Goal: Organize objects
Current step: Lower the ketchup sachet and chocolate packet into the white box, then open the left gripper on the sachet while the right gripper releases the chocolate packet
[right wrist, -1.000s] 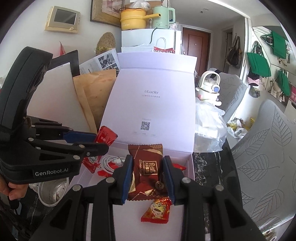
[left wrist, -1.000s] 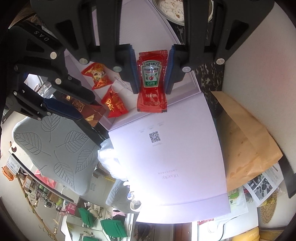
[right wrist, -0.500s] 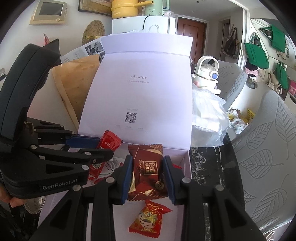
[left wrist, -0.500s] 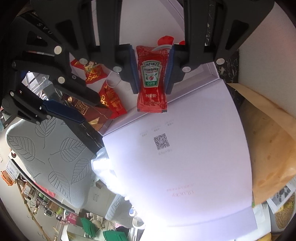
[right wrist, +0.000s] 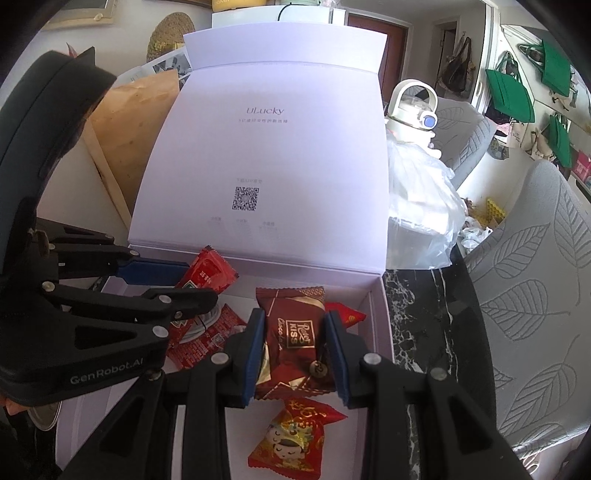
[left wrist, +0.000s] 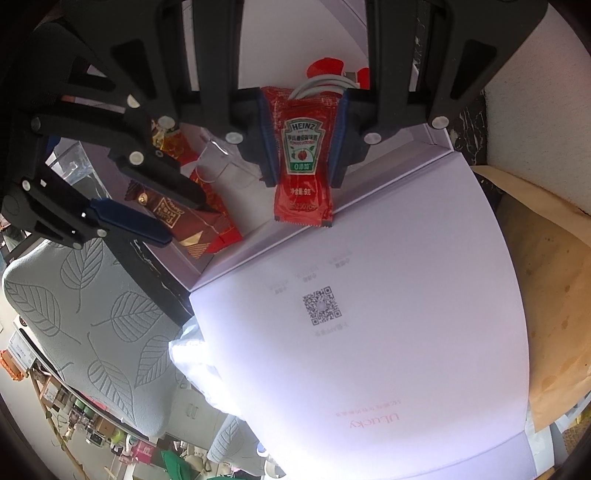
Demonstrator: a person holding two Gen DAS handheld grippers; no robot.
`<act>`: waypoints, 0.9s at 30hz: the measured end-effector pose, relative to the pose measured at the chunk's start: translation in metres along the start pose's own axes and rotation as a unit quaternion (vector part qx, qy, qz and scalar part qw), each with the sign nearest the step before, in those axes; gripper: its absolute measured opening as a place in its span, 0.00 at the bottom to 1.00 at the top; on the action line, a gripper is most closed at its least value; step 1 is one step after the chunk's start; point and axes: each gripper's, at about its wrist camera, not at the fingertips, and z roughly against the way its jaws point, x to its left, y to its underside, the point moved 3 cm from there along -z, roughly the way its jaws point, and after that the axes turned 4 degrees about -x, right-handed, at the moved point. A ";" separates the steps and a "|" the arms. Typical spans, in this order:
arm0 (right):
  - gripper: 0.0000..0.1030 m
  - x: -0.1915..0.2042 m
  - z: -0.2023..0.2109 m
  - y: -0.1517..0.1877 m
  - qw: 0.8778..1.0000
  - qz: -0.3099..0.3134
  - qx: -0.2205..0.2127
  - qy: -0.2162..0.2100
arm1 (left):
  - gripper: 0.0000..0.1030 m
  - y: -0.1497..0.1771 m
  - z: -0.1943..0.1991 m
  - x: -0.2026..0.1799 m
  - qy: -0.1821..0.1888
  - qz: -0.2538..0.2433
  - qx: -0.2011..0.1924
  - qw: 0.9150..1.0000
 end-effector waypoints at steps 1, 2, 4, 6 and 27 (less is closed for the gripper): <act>0.32 0.000 0.000 0.001 1.000 -0.001 0.002 0.001 | 0.25 0.001 -0.001 -0.001 -0.002 -0.001 0.002 1.000; 0.32 0.000 -0.001 0.002 1.000 -0.003 0.004 0.002 | 0.25 0.001 -0.002 -0.001 -0.002 -0.002 0.002 1.000; 0.32 0.000 -0.001 0.003 1.000 -0.004 0.009 0.003 | 0.25 0.003 -0.004 -0.002 0.000 -0.002 0.006 1.000; 0.33 -0.001 -0.003 0.004 1.000 -0.007 0.012 0.001 | 0.25 0.004 -0.005 -0.002 0.000 -0.002 0.009 1.000; 0.43 -0.012 0.038 -0.009 0.999 -0.017 -0.014 0.038 | 0.33 0.000 0.033 -0.008 -0.036 0.003 -0.020 0.999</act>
